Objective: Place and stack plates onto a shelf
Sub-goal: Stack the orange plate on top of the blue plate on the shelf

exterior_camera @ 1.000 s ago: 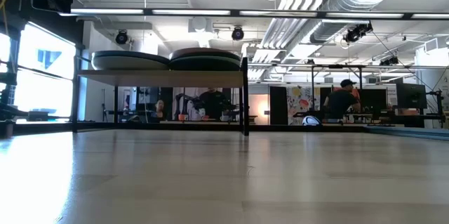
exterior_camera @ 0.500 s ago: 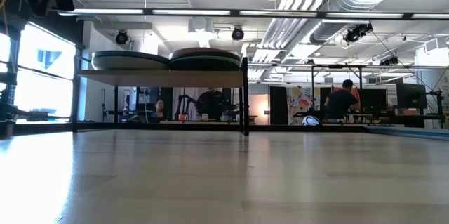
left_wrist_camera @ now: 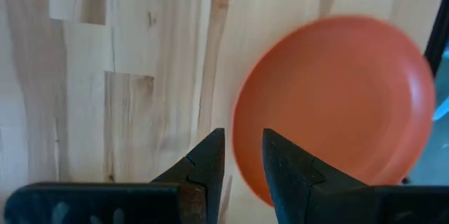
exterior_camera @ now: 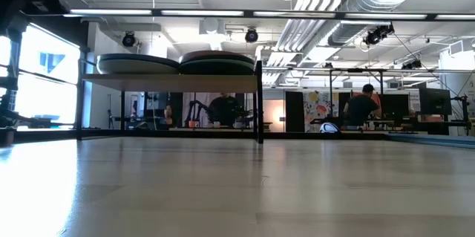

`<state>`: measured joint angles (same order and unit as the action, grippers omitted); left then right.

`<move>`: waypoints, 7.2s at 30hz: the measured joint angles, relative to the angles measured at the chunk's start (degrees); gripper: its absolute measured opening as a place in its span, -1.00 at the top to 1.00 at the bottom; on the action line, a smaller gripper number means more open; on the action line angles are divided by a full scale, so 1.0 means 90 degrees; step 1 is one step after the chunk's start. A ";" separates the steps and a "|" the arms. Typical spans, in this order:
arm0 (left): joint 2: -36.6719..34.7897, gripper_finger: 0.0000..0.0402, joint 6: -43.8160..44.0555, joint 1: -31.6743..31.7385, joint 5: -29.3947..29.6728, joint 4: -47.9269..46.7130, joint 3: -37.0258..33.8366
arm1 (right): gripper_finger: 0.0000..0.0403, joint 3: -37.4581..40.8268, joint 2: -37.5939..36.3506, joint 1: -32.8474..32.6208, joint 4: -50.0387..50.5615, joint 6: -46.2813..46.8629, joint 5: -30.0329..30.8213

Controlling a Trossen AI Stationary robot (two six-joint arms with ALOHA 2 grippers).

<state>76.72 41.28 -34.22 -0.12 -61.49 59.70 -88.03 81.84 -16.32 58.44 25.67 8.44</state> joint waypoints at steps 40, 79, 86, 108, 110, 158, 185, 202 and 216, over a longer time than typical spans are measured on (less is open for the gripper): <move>0.2025 0.58 -0.0438 -0.0622 0.0264 0.0542 -0.0002 | 0.39 0.0002 0.1290 -0.0151 -0.0360 -0.0005 -0.0320; 0.2571 0.97 -0.0935 -0.0525 0.0063 0.0600 0.0010 | 0.39 0.0002 0.1290 -0.0151 -0.0357 -0.0136 -0.0317; 0.2363 0.99 -0.0775 -0.0420 -0.0167 0.0559 0.0000 | 0.39 0.0002 0.1290 -0.0151 -0.0357 -0.0121 -0.0317; -0.0391 1.00 0.0390 0.1388 0.0497 -0.0269 0.0000 | 0.39 0.0002 0.1290 -0.0150 -0.0385 -0.0126 0.0054; -0.0634 1.00 0.0494 0.1669 0.0499 -0.0366 0.0000 | 0.39 0.0002 0.1290 -0.0133 -0.0385 -0.0139 0.0261; -0.2047 1.00 0.1168 0.9288 0.1603 -0.1712 0.2336 | 0.39 0.0002 0.1287 0.3315 -0.0387 -0.4881 0.0105; -0.0564 1.00 0.0552 1.0557 0.0372 -0.2381 0.2336 | 0.39 0.0002 0.1287 0.3995 -0.0172 -0.5679 -0.0177; -0.0390 0.90 0.0556 1.0557 0.0561 -0.2378 0.2334 | 0.39 0.0002 0.1287 0.3995 -0.0118 -0.5694 -0.0177; -0.0390 0.65 0.0157 1.0557 0.0192 -0.2710 0.2334 | 0.39 0.0002 0.1287 0.3995 -0.0118 -0.5694 -0.0185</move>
<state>73.21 42.69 60.80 1.61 -85.88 80.71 -88.01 93.43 19.64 57.39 -25.58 6.78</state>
